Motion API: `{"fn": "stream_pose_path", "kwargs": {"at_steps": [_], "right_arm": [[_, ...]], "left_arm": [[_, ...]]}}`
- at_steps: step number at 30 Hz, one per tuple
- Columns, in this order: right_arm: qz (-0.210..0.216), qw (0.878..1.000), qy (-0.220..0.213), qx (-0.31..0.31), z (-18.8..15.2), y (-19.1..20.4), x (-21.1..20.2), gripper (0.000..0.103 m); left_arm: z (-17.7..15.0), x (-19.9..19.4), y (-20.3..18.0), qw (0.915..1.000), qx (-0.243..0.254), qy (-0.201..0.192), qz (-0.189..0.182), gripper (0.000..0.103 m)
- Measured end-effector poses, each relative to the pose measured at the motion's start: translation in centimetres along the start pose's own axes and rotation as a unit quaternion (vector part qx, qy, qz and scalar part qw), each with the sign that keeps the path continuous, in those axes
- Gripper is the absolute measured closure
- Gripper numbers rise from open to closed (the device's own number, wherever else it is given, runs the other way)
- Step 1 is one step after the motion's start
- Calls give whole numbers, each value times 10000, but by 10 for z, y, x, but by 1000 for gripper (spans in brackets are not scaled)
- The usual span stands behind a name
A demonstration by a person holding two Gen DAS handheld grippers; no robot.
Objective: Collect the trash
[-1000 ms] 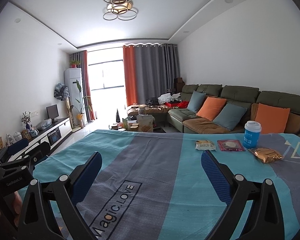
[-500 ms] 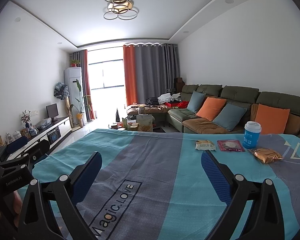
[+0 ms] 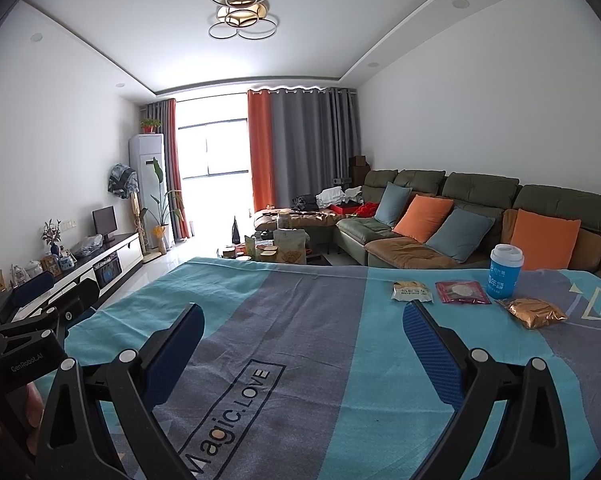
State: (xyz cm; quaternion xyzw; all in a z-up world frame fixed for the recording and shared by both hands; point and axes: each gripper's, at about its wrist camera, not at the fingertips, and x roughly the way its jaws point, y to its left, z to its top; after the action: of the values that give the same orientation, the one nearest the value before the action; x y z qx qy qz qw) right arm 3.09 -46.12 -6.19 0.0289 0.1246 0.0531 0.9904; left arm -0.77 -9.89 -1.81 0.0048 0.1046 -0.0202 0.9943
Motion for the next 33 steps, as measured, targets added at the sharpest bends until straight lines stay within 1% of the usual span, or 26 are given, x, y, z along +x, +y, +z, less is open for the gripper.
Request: {"fn": "stream_pose_path", "kwargs": {"at_steps": [33], "right_arm": [[3, 10000, -1, -1, 2, -1, 1, 7]], "left_arm": [[-1, 2, 1, 10000, 24, 0, 46, 6]]}}
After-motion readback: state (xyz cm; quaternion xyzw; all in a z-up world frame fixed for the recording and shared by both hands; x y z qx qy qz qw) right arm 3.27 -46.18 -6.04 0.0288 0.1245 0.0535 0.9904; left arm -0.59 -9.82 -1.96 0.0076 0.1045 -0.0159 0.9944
